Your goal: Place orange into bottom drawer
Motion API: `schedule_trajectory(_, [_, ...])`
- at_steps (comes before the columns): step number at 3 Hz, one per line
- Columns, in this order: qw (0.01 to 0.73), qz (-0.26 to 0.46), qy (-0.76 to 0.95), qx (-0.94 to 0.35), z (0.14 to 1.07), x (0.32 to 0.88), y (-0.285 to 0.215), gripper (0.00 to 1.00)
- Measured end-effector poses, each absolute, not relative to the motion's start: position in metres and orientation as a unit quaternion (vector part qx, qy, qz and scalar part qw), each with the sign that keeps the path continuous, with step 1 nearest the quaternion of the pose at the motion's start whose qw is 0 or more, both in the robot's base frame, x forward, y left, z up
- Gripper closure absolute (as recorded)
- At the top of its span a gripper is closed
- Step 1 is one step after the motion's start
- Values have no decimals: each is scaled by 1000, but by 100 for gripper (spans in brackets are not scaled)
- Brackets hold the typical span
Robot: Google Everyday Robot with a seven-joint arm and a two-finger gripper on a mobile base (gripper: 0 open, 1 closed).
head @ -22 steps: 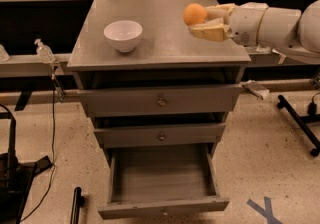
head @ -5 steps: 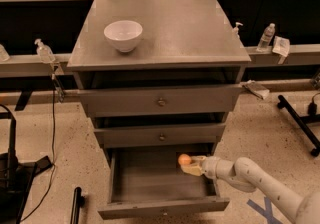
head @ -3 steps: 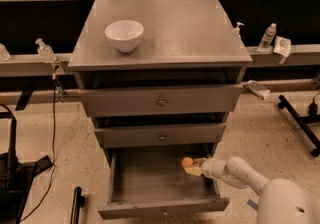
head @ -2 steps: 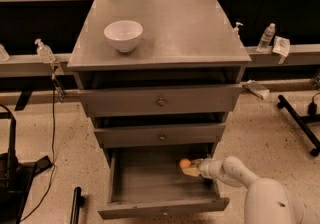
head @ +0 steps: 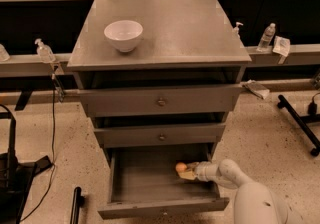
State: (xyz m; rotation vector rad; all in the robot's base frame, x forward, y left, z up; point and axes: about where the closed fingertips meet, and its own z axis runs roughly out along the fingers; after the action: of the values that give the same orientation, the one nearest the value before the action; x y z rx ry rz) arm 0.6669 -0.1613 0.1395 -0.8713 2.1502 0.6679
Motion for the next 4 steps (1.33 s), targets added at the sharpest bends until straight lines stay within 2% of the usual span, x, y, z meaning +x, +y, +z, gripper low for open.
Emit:
schedule_trajectory(1, [355,260,832,-338,138,666,-159,63])
schedule_trajectory(2, [354,262,832,-339,137,665,-155,31])
schedule_trajectory(3, [353,264,831,-339,136,664,-153,8])
schedule_trajectory(4, [352,265,831,-340,135,664,-151,0])
